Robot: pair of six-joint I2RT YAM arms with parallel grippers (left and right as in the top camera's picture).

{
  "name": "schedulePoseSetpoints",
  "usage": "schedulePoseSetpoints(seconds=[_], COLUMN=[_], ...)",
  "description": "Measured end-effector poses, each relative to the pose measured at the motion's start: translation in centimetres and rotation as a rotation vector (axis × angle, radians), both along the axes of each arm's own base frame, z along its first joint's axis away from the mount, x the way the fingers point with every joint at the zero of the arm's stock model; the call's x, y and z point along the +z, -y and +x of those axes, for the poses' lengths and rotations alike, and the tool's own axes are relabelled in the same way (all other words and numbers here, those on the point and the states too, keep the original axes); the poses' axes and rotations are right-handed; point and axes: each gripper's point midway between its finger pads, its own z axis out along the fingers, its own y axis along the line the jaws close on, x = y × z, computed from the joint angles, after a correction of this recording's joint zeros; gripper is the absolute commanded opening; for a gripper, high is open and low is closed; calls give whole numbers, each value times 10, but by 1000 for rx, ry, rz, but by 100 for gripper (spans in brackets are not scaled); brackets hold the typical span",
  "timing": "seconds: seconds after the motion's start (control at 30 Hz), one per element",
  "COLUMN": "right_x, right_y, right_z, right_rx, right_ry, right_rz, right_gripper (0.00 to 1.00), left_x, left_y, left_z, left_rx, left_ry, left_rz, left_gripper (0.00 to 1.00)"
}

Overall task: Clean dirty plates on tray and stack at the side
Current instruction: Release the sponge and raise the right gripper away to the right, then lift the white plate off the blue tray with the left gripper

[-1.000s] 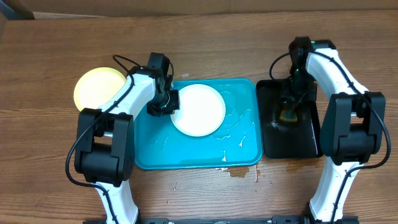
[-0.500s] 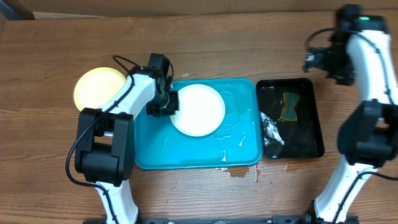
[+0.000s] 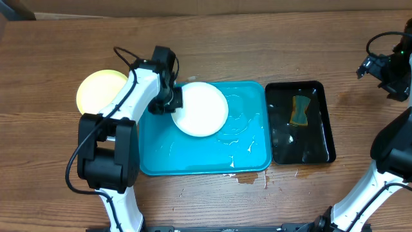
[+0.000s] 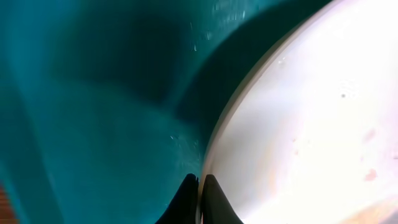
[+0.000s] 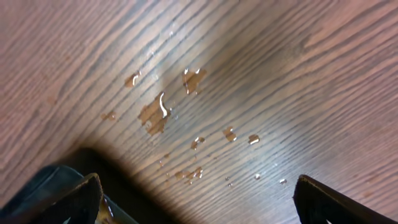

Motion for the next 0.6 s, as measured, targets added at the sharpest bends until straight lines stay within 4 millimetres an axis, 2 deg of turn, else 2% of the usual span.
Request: schedulePoseSetpoints(seconds=[0.13,0.37,0.47,0.6], right_x=[1,1,1,1], right_y=[3,5,5,5], right_z=[4,7,8,8], right_rx=[-4,-4,-3,-3], right_ry=[19,33,34,34], right_rz=[-8,-14,-15,-15], right_gripper=[100,100,100,100], left_x=[23,88,101,108], left_y=[-4,-1,3,6], left_z=[8,20,22,24], left_rx=[-1,-13,-25,-43], left_ry=[76,272,316,343], left_rz=[35,37,30,44], left_gripper=[4,4,4,4])
